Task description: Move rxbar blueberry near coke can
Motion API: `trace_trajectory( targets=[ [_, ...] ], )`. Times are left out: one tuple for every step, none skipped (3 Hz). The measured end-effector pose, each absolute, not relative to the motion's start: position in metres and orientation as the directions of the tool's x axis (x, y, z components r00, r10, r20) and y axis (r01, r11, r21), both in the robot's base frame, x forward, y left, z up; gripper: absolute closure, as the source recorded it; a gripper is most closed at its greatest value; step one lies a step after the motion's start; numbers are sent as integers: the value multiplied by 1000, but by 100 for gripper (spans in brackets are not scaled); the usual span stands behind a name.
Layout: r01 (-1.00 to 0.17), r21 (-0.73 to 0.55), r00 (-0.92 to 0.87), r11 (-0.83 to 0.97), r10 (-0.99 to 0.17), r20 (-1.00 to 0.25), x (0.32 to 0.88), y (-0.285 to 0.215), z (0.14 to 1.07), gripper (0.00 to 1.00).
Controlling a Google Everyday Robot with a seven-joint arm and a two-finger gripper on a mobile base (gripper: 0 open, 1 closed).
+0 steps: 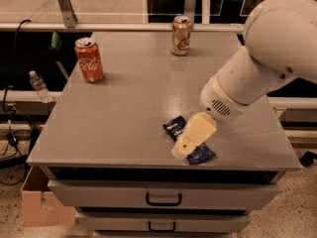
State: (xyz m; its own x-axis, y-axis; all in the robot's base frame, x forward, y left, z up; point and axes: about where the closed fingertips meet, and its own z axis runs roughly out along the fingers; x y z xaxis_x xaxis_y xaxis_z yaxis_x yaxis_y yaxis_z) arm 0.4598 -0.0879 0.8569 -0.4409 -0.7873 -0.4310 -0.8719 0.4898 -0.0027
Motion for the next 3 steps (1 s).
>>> trace_trajectory(
  targets=[
    [-857,7,-473,516,-779,-411,453,-73,840,0],
    [-830,12,-516,557,-762,-392,455,-76,826,16],
    [-811,9,-543,586,-745,-388,460,-82,820,41]
  ],
)
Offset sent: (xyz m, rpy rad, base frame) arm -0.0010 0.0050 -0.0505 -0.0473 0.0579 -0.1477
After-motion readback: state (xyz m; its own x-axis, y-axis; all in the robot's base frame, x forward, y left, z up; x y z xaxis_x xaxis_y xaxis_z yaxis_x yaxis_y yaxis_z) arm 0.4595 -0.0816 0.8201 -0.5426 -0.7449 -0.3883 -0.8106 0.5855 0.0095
